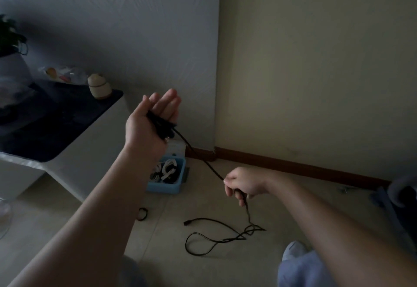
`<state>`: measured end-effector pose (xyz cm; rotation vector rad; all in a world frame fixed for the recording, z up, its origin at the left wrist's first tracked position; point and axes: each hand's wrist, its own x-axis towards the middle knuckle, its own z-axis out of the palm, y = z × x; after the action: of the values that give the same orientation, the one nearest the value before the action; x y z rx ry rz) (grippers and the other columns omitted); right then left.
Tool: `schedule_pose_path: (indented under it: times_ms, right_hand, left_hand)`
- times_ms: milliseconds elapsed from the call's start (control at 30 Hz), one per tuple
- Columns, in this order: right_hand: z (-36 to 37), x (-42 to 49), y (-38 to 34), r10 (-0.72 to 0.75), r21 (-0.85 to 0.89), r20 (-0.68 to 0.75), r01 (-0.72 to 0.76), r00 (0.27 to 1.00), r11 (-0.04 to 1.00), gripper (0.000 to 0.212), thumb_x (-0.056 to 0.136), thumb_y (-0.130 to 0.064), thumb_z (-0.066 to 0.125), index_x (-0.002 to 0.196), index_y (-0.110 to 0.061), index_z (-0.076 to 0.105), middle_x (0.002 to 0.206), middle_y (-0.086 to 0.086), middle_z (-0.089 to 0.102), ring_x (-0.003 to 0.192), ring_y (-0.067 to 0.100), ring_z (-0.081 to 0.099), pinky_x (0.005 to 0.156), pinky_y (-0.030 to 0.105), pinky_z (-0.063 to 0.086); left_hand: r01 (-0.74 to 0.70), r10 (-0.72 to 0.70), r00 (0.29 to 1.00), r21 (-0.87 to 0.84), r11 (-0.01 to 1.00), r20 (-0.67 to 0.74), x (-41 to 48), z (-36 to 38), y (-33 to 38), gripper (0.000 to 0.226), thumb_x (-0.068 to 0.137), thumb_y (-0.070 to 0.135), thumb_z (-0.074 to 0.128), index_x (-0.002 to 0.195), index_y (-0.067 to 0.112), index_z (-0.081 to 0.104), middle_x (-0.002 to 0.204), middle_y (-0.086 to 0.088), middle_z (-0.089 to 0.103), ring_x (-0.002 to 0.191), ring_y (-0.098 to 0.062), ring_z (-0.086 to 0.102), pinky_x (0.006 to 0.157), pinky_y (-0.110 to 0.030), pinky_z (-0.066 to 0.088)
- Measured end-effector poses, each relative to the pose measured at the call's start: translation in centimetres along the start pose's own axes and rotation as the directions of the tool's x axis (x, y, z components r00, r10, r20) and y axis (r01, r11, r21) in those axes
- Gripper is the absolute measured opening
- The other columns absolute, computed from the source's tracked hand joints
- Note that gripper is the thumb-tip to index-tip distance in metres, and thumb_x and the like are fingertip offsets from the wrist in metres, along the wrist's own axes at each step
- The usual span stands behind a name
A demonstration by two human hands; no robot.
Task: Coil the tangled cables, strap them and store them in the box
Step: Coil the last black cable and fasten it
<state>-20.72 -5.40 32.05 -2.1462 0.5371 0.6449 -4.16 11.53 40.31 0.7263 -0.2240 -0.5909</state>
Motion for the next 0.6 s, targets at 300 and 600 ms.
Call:
schedule_pose_path:
  times_ms: [300, 600]
  right_hand:
    - [0.5, -2.9, -4.4, -0.467, -0.139, -0.519, 0.468, 0.716, 0.873, 0.021, 0.099, -0.035, 0.057, 0.081, -0.034, 0.067, 0.065, -0.019, 0.064, 0.058, -0.002, 0.058, 0.050, 0.016, 0.038]
    - [-0.4, -5.2, -4.9, -0.518, -0.050, -0.666, 0.660, 0.537, 0.749, 0.026, 0.096, -0.024, 0.060, 0.070, -0.023, 0.061, 0.050, -0.013, 0.046, 0.047, 0.003, 0.041, 0.047, 0.022, 0.030]
  left_hand:
    - [-0.157, 0.081, 0.987, 0.679, 0.718, 0.142, -1.0, -0.1, -3.8, 0.026, 0.109, 0.022, 0.038, 0.120, 0.001, 0.047, 0.103, -0.012, 0.076, 0.097, -0.028, 0.074, 0.084, -0.033, 0.059]
    - [-0.037, -0.065, 0.992, 0.752, 0.658, 0.106, -1.7, -0.5, -5.9, 0.020, 0.107, 0.021, 0.044, 0.107, 0.002, 0.050, 0.085, -0.014, 0.074, 0.064, -0.022, 0.074, 0.054, -0.024, 0.056]
